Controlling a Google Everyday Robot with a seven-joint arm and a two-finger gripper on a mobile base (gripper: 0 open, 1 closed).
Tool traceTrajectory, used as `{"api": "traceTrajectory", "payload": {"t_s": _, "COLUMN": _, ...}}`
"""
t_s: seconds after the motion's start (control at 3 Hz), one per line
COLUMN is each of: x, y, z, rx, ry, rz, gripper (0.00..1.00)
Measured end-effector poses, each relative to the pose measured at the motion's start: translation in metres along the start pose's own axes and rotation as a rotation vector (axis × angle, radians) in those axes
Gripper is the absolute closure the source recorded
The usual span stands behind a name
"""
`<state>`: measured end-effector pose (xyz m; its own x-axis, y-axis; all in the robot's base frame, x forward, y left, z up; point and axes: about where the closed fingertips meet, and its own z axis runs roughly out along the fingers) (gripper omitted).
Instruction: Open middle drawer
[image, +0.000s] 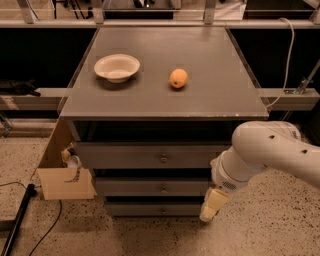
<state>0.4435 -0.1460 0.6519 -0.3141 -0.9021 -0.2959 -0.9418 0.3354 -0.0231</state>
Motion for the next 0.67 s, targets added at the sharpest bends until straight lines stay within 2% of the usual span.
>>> {"api": "traceTrajectory", "payload": {"t_s": 0.33, "x": 0.0109, "y": -0.0165, "z": 0.0228, "rx": 0.016, "ry": 0.038, "rz": 0.005, "gripper": 0.00}}
{"api": "traceTrajectory", "payload": {"t_s": 0.67, "x": 0.0103, "y": -0.0146, "z": 0.0226, "rx": 0.023, "ry": 0.041, "rz": -0.005, "gripper": 0.00}}
